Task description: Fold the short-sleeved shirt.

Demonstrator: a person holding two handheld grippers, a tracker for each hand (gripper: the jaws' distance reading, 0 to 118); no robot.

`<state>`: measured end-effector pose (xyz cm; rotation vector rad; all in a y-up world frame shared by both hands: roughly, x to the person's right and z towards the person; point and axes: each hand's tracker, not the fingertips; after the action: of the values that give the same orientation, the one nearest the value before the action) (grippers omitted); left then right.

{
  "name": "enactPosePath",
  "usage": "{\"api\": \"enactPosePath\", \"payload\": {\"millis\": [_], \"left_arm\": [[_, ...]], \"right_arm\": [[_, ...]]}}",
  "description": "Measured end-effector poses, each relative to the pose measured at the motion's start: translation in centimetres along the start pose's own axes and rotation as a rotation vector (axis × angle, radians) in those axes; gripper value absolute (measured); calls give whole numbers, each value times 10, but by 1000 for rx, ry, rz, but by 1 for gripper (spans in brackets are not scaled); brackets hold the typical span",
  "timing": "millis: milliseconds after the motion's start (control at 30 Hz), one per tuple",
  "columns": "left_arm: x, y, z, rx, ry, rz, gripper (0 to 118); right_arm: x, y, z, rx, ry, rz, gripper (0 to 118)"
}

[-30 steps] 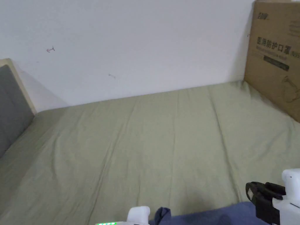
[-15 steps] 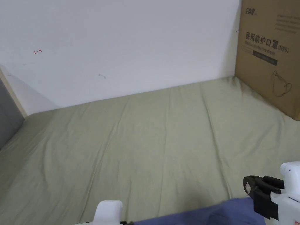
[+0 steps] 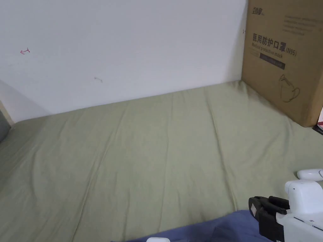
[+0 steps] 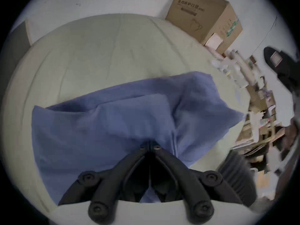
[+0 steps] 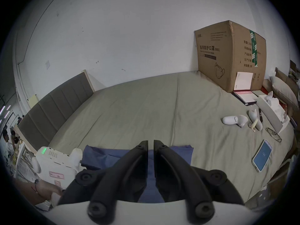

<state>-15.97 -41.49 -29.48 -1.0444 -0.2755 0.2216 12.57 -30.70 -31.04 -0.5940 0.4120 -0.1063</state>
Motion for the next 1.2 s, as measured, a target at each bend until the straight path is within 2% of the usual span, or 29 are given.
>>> {"api": "enactPosePath", "payload": {"millis": [100, 167, 367, 400, 433, 500, 567, 600, 633, 700, 833, 933, 1000, 1033, 1100, 1133, 1200], "left_arm": [[-8, -1, 16, 27, -278, 149, 2], [-20, -4, 31, 71, -382, 234, 2], [-100, -10, 89, 245, -357, 340, 4], [-118, -11, 96, 266, -343, 357, 12], [-133, -12, 101, 267, -314, 373, 26], [-164, -17, 107, 248, -296, 408, 72], [-191, -23, 105, 229, -308, 431, 107], [-203, -28, 102, 216, -318, 447, 115], [-213, -32, 99, 204, -319, 454, 118], [-229, -43, 87, 185, -349, 484, 118], [-258, -63, 49, 128, -464, 637, 118], [-271, -67, 37, 230, -726, 721, 118], [-275, -68, 18, 186, -906, 807, 118], [-272, -68, 12, 152, -897, 787, 116], [-263, -62, 6, 144, -827, 660, 103], [-259, -60, 3, 122, -839, 656, 95], [-250, -62, -13, 69, -886, 743, 67]], "right_arm": [[-5, 0, 1, -4, 3, 10, 8], [-8, 1, 1, -5, 8, 12, 8], [-16, 7, 5, 16, 25, 20, 8], [-17, 7, 6, 26, 33, 22, 8], [-18, 8, 7, 30, 37, 23, 8], [-21, 9, 6, 29, 36, 32, 8], [-24, 9, 1, 17, 27, 46, 8], [-25, 8, -1, 11, 23, 47, 8], [-26, 8, -2, 9, 21, 47, 8], [-27, 7, -7, -7, 18, 49, 8], [-31, 4, -15, -33, 13, 55, 8], [-35, 3, -23, -53, 15, 53, 8], [-38, 3, -29, -71, 27, 45, 8], [-40, 2, -31, -78, 30, 45, 8], [-44, 1, -35, -84, 32, 45, 8], [-45, 1, -37, -88, 37, 44, 8], [-49, -1, -40, -95, 47, 46, 8]]}}
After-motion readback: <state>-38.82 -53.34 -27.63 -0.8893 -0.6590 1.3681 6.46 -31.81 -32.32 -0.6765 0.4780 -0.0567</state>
